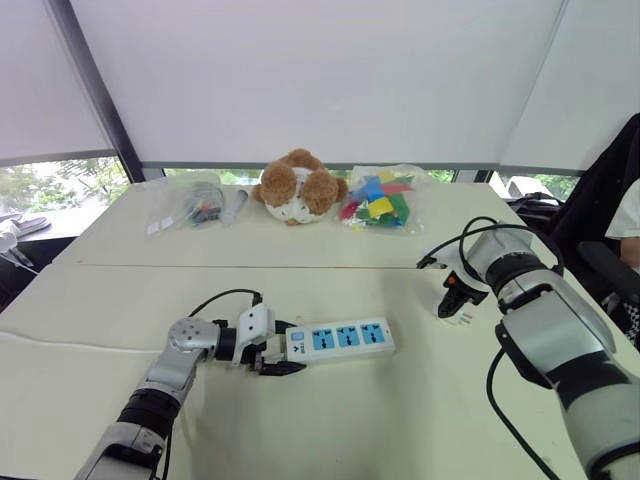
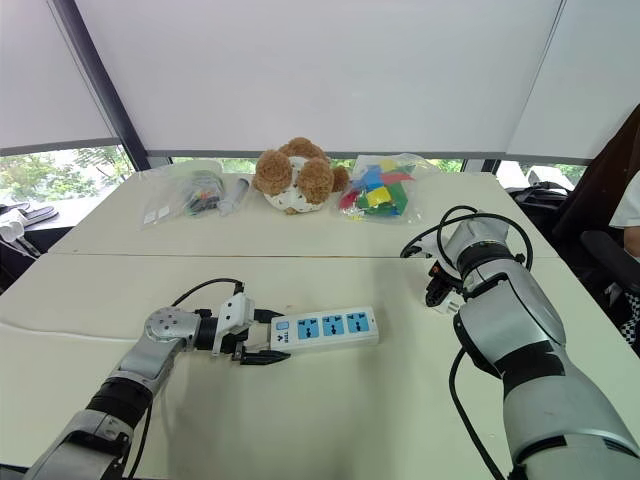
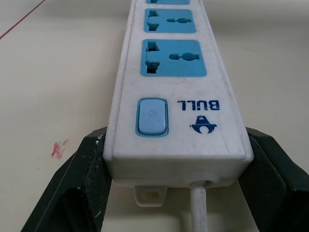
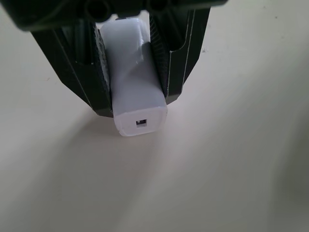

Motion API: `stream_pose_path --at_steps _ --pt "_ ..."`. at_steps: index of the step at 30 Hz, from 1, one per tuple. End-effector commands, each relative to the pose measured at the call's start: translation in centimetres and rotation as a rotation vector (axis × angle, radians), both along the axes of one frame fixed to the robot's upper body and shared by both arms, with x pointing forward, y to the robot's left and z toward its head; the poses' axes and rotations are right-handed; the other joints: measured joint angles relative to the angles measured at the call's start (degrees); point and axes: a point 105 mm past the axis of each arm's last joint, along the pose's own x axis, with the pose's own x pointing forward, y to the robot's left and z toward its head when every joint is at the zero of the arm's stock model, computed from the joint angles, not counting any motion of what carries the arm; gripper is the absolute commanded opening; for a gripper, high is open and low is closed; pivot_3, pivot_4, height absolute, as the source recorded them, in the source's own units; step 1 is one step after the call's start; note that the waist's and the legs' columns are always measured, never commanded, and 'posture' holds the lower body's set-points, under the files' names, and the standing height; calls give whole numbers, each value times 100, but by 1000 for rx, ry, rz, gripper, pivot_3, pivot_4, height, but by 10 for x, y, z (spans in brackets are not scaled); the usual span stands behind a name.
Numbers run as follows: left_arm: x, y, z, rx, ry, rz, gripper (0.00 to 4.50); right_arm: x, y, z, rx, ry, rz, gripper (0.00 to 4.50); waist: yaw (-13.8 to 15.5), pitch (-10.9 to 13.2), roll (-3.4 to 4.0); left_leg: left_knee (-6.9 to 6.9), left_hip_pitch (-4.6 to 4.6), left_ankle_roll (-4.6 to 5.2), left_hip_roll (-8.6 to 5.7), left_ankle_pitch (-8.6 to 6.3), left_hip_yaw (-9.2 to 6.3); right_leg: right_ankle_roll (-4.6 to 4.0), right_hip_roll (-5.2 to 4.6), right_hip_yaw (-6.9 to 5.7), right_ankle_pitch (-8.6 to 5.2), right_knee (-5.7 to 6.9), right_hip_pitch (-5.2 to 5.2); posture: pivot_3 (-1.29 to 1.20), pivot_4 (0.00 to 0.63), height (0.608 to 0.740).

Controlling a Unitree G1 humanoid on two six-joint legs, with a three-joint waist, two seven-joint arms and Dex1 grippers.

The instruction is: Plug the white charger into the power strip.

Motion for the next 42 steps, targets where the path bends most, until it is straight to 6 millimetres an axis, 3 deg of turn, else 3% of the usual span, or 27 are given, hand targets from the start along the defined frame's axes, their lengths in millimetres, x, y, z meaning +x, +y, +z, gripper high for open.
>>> stream_pose_path --at_steps 1,5,11,14,18,25,26,27,30,32,42 --pt "-12 -9 -32 68 107 -39 3010 -4 -2 22 30 21 48 734 7 -1 2 0 4 0 0 0 0 0 0 0 0 0 5 0 150 739" --pt "-7 -10 -31 69 103 -39 3010 -14 -5 31 48 82 100 734 11 0 4 1 22 0 -2 0 0 0 -1 0 0 -5 29 0 150 739" --pt "-1 -16 -26 78 95 -75 3010 -20 -5 18 69 80 207 734 8 -1 5 2 45 0 -3 0 -6 -1 0 0 -2 -10 60 0 150 739" --pt "4 -15 -23 100 89 -94 3010 -47 0 8 135 84 291 734 142 0 4 6 34 -1 -15 0 -36 8 -1 1 -8 -18 74 0 150 739" --pt "6 -13 -22 110 90 -101 3010 -84 -6 -11 92 148 328 734 140 -3 10 3 26 0 -17 -1 -37 10 0 10 -12 -31 67 0 150 739" --pt "7 -13 -23 127 98 -127 3010 -80 -2 -24 23 58 354 734 53 -31 -35 6 39 0 -14 -1 -37 -12 4 15 -23 -37 77 0 150 739" --pt "7 -13 -23 130 97 -129 3010 -79 -3 -25 -1 45 376 1800 21 -33 -39 6 40 0 -14 -1 -37 -12 4 15 -23 -39 81 0 150 739" --pt "7 -13 -23 133 95 -130 3010 -80 -4 -26 -17 41 392 2079 13 -34 -38 7 40 -1 -14 -1 -37 -12 3 15 -23 -39 82 0 150 739" --pt "8 -13 -24 134 92 -128 3010 -81 -4 -26 -32 22 413 3696 5 -38 -46 7 41 -1 -15 0 -36 -12 1 15 -23 -45 86 0 150 739" --pt "8 -12 -24 131 94 -125 3010 -82 -1 -25 -23 15 416 4442 4 -40 -50 7 41 -1 -15 0 -36 -12 1 16 -22 -48 90 0 150 739" --pt "8 -14 -27 127 93 -114 3010 -81 9 -21 9 39 402 4442 10 -41 -50 6 41 0 -15 -1 -36 -12 0 15 -23 -50 90 0 150 739"
